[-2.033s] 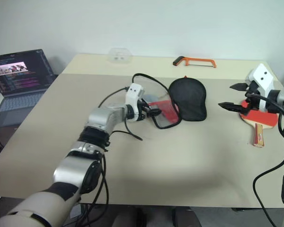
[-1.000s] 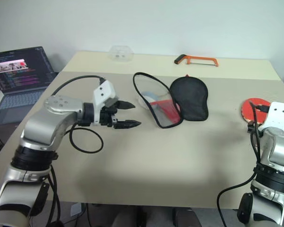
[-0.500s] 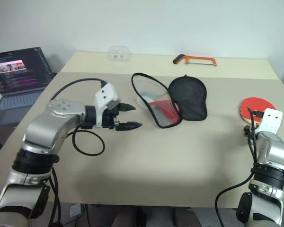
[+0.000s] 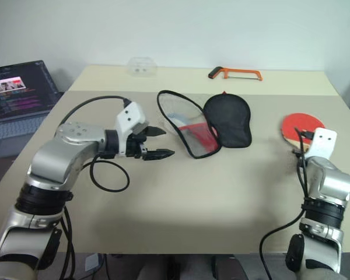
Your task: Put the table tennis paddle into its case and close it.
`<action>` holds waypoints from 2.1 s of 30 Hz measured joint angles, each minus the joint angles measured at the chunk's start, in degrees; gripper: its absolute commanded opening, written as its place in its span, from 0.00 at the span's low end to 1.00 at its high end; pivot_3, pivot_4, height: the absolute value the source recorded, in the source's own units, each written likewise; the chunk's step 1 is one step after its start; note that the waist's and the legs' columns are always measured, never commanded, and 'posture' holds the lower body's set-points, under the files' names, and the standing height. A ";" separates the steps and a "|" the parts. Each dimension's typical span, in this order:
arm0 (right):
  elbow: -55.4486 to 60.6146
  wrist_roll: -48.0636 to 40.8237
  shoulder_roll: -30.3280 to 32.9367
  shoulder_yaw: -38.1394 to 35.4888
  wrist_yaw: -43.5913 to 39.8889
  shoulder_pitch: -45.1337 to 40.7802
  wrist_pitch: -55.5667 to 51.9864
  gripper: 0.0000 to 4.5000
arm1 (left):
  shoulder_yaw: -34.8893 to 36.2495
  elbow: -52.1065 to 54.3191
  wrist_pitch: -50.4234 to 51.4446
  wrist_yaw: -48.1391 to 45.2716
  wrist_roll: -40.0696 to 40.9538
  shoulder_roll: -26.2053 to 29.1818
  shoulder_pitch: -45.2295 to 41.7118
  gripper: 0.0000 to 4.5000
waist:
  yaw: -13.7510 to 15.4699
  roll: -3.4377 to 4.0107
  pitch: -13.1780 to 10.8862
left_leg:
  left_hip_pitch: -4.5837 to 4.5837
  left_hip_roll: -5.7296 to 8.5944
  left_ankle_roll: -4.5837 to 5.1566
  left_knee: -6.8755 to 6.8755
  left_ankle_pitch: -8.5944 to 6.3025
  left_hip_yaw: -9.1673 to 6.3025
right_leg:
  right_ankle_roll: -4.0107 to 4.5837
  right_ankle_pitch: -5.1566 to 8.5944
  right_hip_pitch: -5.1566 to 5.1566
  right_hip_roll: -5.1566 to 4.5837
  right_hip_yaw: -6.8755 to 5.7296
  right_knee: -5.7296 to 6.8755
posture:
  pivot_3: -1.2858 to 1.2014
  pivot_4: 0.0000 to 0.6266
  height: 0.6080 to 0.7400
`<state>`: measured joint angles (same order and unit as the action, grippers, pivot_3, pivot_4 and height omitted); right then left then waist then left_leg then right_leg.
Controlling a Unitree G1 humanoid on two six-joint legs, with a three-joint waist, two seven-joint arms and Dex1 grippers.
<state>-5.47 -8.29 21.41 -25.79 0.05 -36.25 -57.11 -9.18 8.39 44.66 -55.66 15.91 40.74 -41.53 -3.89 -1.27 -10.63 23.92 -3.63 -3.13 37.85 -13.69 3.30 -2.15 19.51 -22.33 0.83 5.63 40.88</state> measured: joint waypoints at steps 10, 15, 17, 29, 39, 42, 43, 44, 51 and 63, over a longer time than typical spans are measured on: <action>4.34 -2.02 -6.09 7.01 0.41 -8.46 -0.92 0.22 | 0.00 0.04 0.51 1.48 0.05 0.10 0.73 0.87 | 0.54 0.00 0.00 | 0.05 -0.02 0.02 0.00 -0.01 -0.04 | 0.00 0.00 -0.02 -0.01 -0.04 -0.04 | 0.52 0.24 1.00; 2.07 -1.95 -11.90 12.67 0.44 -9.73 -0.56 0.22 | 0.00 0.47 1.34 2.61 0.08 0.01 1.17 0.87 | 0.49 0.00 0.00 | 0.12 -0.02 0.00 0.00 0.00 -0.04 | 0.01 0.00 -0.10 -0.01 -0.05 -0.02 | 0.52 0.24 1.00; -0.19 -1.93 -13.79 13.78 0.61 -10.73 0.63 0.22 | 0.03 0.90 1.61 2.92 0.11 0.05 1.50 0.87 | 0.52 0.00 0.00 | 0.15 -0.03 0.00 0.00 0.00 -0.04 | 0.01 0.00 -0.11 -0.02 -0.06 -0.03 | 0.52 0.24 1.00; -23.58 1.21 -13.71 18.16 -1.34 -18.52 18.40 0.22 | 0.33 4.36 4.15 5.35 0.82 0.64 3.96 0.87 | 0.45 0.00 0.00 | 0.34 -0.04 -0.11 0.01 0.06 -0.02 | 0.02 -0.01 -0.34 -0.03 -0.07 0.00 | 0.52 0.24 1.00; -37.16 3.09 -11.34 20.26 -4.76 -21.80 24.03 0.22 | 1.37 7.08 6.41 6.86 1.79 1.64 5.58 0.87 | 0.35 0.00 0.00 | 0.55 -0.05 -0.14 0.03 0.08 0.01 | 0.03 -0.02 -0.63 -0.04 -0.04 0.10 | 0.52 0.24 1.00; -38.76 3.12 -11.05 20.25 -4.70 -23.01 24.53 0.22 | 1.71 7.30 6.84 7.56 2.00 1.69 5.99 0.87 | 0.31 0.00 0.00 | 0.57 -0.06 -0.14 0.03 0.08 0.02 | 0.03 -0.02 -0.69 -0.04 -0.03 0.13 | 0.52 0.24 1.00; -39.25 3.12 -11.03 20.25 -4.69 -23.32 24.86 0.22 | 1.79 7.50 7.24 7.68 2.03 1.77 5.99 0.87 | 0.30 0.00 0.00 | 0.61 -0.06 -0.14 0.04 0.08 0.02 | 0.03 -0.02 -0.73 -0.03 -0.03 0.15 | 0.52 0.24 1.00; -39.48 3.12 -11.03 20.25 -4.63 -23.48 25.07 0.22 | 1.85 7.70 7.44 7.74 2.04 1.80 6.00 0.87 | 0.29 0.00 0.00 | 0.66 -0.06 -0.14 0.04 0.08 0.02 | 0.03 -0.02 -0.79 -0.03 -0.03 0.16 | 0.52 0.24 1.00; -39.65 3.11 -10.92 20.21 -3.19 -23.64 24.39 0.22 | 2.13 7.99 7.82 8.14 2.14 2.01 6.37 0.87 | 0.29 0.00 0.00 | 0.76 -0.06 -0.15 0.06 0.09 0.00 | 0.04 -0.02 -0.86 -0.05 -0.06 0.17 | 0.52 0.24 1.00; -30.53 2.97 -10.70 20.21 -2.19 -20.23 15.96 0.22 | 2.12 8.00 7.83 8.74 2.25 2.02 6.38 0.87 | 0.32 0.00 0.00 | 0.77 -0.06 -0.15 0.08 0.09 -0.02 | 0.04 -0.02 -0.87 -0.04 -0.07 0.18 | 0.52 0.24 1.00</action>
<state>-36.01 -5.32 10.71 -5.58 -2.14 -56.48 -41.15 -7.06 16.39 52.49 -46.92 18.16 42.76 -35.15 -3.57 -1.28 -10.62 24.69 -3.69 -3.28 37.93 -13.61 3.28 -2.11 19.49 -23.20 0.79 5.57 41.06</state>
